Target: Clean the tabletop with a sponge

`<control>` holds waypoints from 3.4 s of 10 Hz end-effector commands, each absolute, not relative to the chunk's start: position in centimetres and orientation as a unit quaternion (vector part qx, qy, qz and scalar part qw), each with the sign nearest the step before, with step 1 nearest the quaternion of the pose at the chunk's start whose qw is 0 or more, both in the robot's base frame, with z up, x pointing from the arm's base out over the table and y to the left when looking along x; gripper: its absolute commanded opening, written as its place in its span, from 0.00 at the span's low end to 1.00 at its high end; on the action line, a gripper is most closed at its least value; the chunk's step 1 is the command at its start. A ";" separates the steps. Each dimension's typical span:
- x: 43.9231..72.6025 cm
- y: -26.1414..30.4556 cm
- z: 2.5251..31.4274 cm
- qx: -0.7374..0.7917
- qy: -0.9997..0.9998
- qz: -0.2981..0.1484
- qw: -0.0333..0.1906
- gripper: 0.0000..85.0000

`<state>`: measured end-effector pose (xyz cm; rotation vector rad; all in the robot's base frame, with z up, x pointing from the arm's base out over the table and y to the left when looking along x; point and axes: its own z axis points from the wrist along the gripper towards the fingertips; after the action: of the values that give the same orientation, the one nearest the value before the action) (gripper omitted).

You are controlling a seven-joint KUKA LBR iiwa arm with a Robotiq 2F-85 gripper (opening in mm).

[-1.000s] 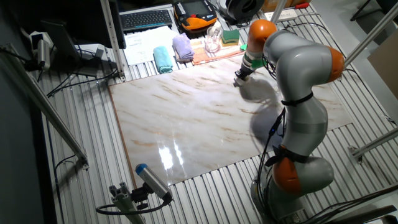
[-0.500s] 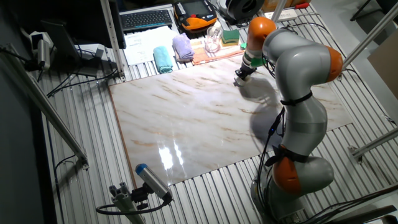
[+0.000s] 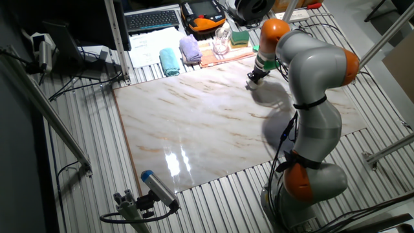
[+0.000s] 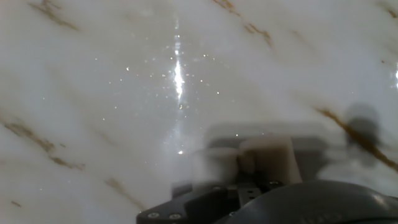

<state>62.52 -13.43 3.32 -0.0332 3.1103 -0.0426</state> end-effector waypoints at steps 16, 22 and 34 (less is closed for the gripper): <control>59.1 -17.4 3.4 -0.035 0.999 -0.023 0.027 0.00; 57.0 -18.6 4.6 -0.043 0.998 -0.026 0.021 0.00; 60.2 -16.5 3.6 -0.031 0.999 -0.022 0.024 0.00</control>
<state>60.33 -16.40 3.59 -0.0936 3.0918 -0.0658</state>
